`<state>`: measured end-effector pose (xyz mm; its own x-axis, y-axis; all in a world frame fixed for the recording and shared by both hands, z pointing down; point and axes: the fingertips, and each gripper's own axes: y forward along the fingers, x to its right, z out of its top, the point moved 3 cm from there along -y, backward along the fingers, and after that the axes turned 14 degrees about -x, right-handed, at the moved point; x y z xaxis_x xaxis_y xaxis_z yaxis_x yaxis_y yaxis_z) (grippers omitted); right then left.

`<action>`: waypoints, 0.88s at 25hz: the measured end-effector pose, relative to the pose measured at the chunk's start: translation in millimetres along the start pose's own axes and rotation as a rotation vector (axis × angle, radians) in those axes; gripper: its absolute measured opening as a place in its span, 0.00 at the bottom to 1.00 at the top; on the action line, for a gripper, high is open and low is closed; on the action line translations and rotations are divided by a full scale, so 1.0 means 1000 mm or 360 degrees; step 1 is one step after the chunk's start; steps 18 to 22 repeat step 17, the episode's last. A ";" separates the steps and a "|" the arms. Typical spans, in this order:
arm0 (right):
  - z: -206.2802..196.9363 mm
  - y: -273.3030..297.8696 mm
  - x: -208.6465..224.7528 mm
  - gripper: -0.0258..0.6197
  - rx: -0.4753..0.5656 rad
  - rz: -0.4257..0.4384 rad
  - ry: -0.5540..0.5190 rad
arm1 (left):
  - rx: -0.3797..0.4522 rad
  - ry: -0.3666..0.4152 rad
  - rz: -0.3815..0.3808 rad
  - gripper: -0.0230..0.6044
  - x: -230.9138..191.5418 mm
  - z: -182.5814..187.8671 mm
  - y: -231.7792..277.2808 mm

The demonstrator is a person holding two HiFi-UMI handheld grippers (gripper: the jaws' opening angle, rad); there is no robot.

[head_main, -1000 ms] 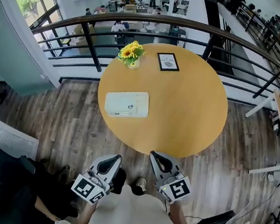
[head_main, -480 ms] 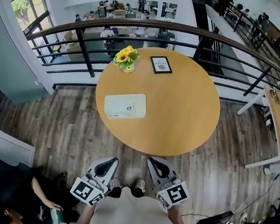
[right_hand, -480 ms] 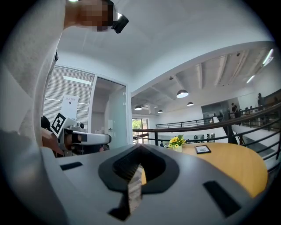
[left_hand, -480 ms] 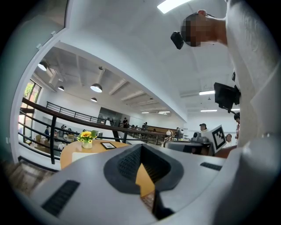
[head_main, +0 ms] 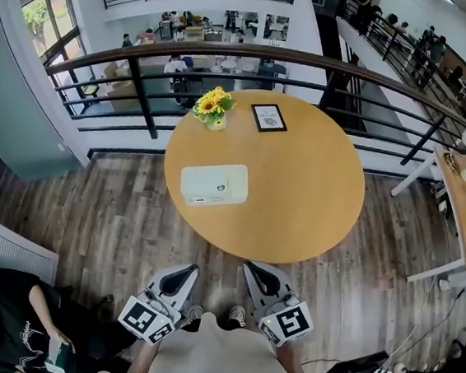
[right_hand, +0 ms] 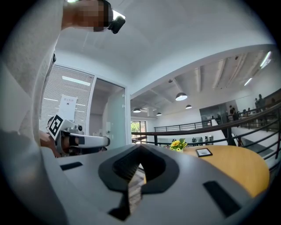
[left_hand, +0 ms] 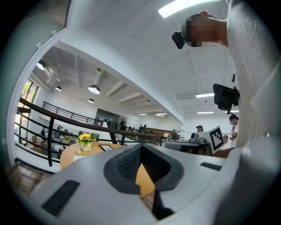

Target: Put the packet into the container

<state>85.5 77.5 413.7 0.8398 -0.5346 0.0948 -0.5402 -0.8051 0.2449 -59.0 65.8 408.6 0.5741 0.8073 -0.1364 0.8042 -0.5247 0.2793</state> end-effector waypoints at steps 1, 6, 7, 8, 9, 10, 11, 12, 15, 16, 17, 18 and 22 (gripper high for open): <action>0.000 0.001 0.000 0.04 0.0002 -0.0006 -0.0003 | 0.0003 0.0004 -0.0006 0.04 -0.001 0.000 0.000; 0.002 0.006 -0.002 0.04 -0.0002 -0.0025 -0.0016 | 0.0016 0.0013 -0.0034 0.04 -0.004 0.001 0.001; 0.003 0.006 -0.002 0.04 -0.0002 -0.0029 -0.0020 | 0.0018 0.0015 -0.0038 0.04 -0.005 0.002 0.001; 0.003 0.007 -0.001 0.04 -0.0004 -0.0032 -0.0022 | 0.0019 0.0016 -0.0041 0.04 -0.005 0.002 0.002; 0.003 0.007 0.000 0.04 -0.0006 -0.0033 -0.0023 | 0.0020 0.0016 -0.0042 0.04 -0.005 0.002 0.003; 0.003 0.007 0.001 0.04 -0.0009 -0.0033 -0.0024 | 0.0023 0.0016 -0.0043 0.04 -0.005 0.003 0.003; 0.003 0.008 0.001 0.04 -0.0011 -0.0032 -0.0026 | 0.0025 0.0016 -0.0043 0.04 -0.005 0.003 0.004; 0.003 0.009 0.001 0.04 -0.0012 -0.0031 -0.0030 | 0.0028 0.0015 -0.0042 0.04 -0.006 0.003 0.004; 0.003 0.015 0.001 0.04 -0.0011 -0.0026 -0.0037 | 0.0037 0.0015 -0.0037 0.04 -0.011 0.003 0.004; 0.004 0.017 0.000 0.04 -0.0012 -0.0023 -0.0038 | 0.0038 0.0014 -0.0034 0.04 -0.013 0.002 0.003; 0.004 0.019 -0.001 0.04 -0.0013 -0.0021 -0.0039 | 0.0038 0.0013 -0.0032 0.04 -0.014 0.002 0.002; 0.004 0.019 -0.001 0.04 -0.0013 -0.0021 -0.0039 | 0.0038 0.0013 -0.0032 0.04 -0.014 0.002 0.002; 0.004 0.019 -0.001 0.04 -0.0013 -0.0021 -0.0039 | 0.0038 0.0013 -0.0032 0.04 -0.014 0.002 0.002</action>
